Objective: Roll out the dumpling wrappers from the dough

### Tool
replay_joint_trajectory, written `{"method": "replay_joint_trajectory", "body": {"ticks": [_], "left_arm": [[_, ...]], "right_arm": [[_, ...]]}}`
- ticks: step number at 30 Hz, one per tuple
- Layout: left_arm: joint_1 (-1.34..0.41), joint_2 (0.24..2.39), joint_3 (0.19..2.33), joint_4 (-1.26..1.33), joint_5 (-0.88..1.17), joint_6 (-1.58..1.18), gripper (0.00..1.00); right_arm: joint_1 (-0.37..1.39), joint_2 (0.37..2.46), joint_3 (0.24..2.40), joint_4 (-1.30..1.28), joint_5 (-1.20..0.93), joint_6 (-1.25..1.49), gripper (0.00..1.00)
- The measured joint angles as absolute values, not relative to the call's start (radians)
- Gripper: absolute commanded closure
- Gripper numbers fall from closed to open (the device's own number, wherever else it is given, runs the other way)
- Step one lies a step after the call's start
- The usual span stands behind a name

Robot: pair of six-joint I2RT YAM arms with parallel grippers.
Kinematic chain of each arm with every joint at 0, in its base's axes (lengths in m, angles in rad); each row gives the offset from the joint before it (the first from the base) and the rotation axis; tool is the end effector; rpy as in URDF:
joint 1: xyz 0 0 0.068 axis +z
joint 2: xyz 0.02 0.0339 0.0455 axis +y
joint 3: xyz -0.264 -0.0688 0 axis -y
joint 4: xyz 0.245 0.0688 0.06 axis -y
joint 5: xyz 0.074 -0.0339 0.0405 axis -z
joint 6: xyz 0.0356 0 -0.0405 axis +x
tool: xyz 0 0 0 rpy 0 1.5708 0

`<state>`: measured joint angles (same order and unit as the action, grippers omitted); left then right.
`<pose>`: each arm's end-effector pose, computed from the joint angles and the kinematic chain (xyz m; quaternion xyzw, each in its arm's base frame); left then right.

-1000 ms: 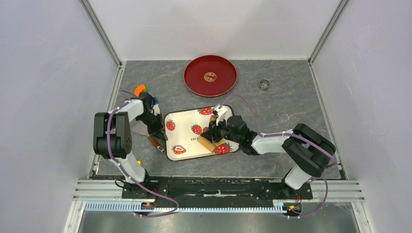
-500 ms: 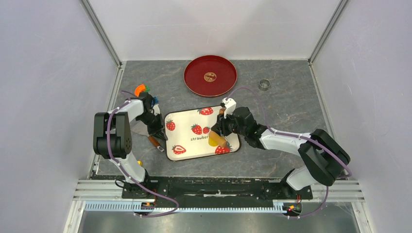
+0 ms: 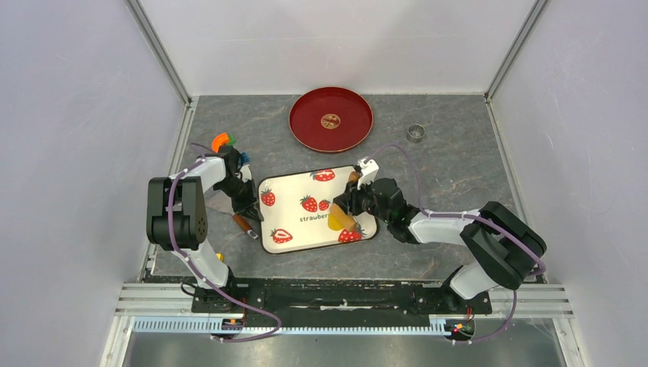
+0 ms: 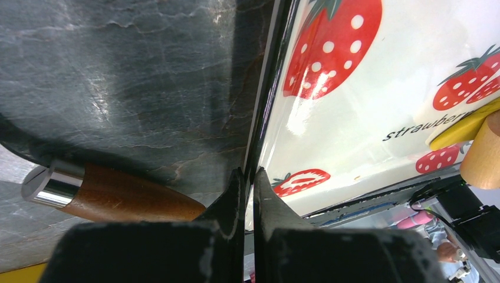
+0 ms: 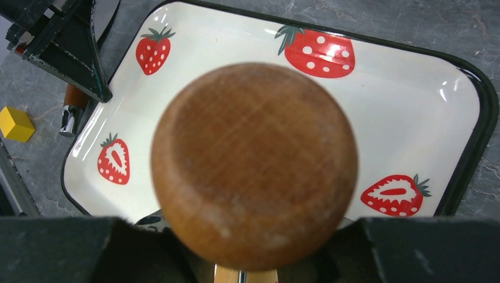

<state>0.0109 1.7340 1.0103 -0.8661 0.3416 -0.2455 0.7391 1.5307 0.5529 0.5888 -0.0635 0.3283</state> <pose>0.2843 -0.0088 0.1492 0.1276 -0.9771 0.1677 0.0292 0.2183 0.2020 0.1661 -0.1866 0.8090 0.3060 0.4660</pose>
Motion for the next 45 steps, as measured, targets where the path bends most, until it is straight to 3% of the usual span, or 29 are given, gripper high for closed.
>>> {"method": "replay_joint_trajectory", "body": {"ticks": [14, 45], "left_arm": [[0.011, 1.734, 1.01, -0.866, 0.346, -0.245, 0.98], [0.101, 1.805, 1.093, -0.879, 0.394, -0.245, 0.98]], "right_arm": [[0.784, 1.575, 0.396, 0.89, 0.089, 0.414, 1.0], [0.726, 1.592, 0.384, 0.879, 0.156, 0.643, 1.0]]}}
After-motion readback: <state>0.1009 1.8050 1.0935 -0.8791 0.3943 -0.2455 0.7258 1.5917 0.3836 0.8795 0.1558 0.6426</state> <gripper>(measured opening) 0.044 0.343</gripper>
